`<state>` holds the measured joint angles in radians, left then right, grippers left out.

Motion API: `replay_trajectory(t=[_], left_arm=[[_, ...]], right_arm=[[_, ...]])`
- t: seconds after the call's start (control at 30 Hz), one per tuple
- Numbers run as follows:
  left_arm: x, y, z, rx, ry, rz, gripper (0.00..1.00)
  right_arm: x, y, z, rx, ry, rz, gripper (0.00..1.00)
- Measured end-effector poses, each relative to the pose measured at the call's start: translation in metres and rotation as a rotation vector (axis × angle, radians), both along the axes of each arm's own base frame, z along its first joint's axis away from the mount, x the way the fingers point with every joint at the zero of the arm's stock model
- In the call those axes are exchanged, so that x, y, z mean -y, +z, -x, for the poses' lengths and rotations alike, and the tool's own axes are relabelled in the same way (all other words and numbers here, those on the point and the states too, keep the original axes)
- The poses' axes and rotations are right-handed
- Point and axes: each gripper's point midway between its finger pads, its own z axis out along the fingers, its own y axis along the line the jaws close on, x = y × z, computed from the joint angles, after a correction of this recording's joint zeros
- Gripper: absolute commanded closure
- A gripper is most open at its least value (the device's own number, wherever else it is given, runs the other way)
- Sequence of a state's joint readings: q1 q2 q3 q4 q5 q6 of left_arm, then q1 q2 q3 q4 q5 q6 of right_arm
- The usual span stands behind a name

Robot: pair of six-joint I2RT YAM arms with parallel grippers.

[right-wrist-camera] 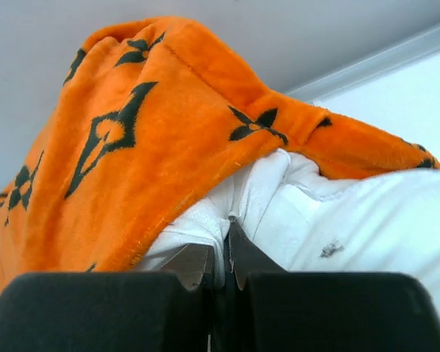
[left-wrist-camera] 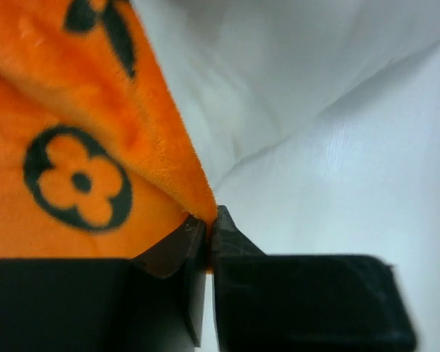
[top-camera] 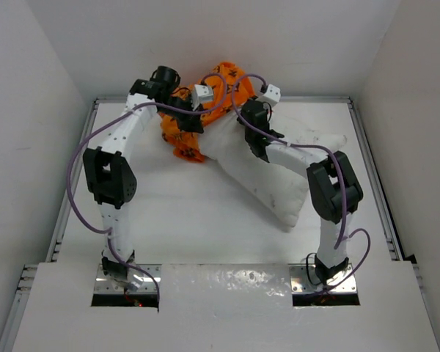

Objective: Put the pillow into the pillowcase

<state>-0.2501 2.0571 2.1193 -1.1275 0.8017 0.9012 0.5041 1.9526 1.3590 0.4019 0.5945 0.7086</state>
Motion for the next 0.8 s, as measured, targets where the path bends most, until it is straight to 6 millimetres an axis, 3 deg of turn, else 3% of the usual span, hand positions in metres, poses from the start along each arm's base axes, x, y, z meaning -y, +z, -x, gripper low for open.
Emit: replay_trajectory(t=[0.03, 0.07, 0.1, 0.13, 0.17, 0.2, 0.3, 0.43, 0.47, 0.5, 0.53, 0.57, 0.6, 0.63, 0.7, 0.73, 0.8], left_arm=[[0.000, -0.011, 0.000, -0.041, 0.036, -0.008, 0.72], [0.000, -0.022, -0.002, -0.069, 0.074, -0.019, 0.62], [-0.001, -0.030, -0.007, -0.090, 0.120, -0.028, 0.48], [-0.002, -0.036, -0.012, -0.100, 0.163, -0.035, 0.43], [-0.003, -0.040, -0.018, -0.103, 0.207, -0.042, 0.36], [-0.004, -0.042, -0.021, -0.105, 0.234, -0.044, 0.29], [-0.007, -0.036, -0.034, -0.086, 0.305, -0.041, 0.21], [-0.022, -0.014, -0.048, -0.085, 0.392, -0.001, 0.19], [-0.029, -0.008, -0.053, -0.088, 0.426, 0.014, 0.21], [-0.040, -0.001, -0.057, -0.094, 0.474, 0.029, 0.46], [-0.056, 0.004, -0.060, -0.113, 0.547, 0.039, 0.61], [-0.073, 0.006, -0.062, -0.117, 0.618, 0.037, 0.72], [-0.089, 0.007, -0.060, -0.128, 0.680, 0.035, 0.77], [-0.106, 0.003, -0.055, -0.145, 0.739, 0.032, 0.76], [-0.123, -0.014, -0.035, -0.209, 0.805, 0.025, 0.56], [-0.123, -0.028, -0.024, -0.260, 0.823, 0.029, 0.49], [-0.114, -0.064, -0.002, -0.370, 0.834, 0.029, 0.33]], right_arm=[[0.003, -0.008, 0.003, -0.012, -0.006, 0.003, 0.88], [0.005, -0.016, 0.006, -0.022, -0.006, 0.005, 0.69], [0.007, -0.023, 0.008, -0.033, -0.006, 0.013, 0.46], [0.008, -0.027, 0.010, -0.037, 0.002, 0.033, 0.11], [0.010, -0.028, 0.009, -0.037, 0.022, 0.066, 0.01], [0.010, -0.026, 0.009, -0.032, 0.049, 0.106, 0.01], [0.014, -0.014, 0.014, -0.013, 0.140, 0.278, 0.01], [0.020, 0.011, 0.049, 0.038, 0.305, 0.539, 0.02], [0.019, 0.020, 0.059, 0.059, 0.359, 0.598, 0.15], [0.017, 0.029, 0.068, 0.077, 0.416, 0.654, 0.77], [0.012, 0.039, 0.077, 0.101, 0.484, 0.703, 1.00], [0.004, 0.048, 0.085, 0.125, 0.547, 0.734, 1.00], [-0.002, 0.055, 0.090, 0.142, 0.586, 0.751, 0.96], [-0.009, 0.059, 0.094, 0.155, 0.625, 0.774, 0.76], [-0.024, 0.057, 0.104, 0.173, 0.685, 0.831, 0.09], [-0.030, 0.051, 0.109, 0.176, 0.708, 0.866, 0.01], [-0.044, 0.030, 0.124, 0.161, 0.764, 0.931, 0.01]])
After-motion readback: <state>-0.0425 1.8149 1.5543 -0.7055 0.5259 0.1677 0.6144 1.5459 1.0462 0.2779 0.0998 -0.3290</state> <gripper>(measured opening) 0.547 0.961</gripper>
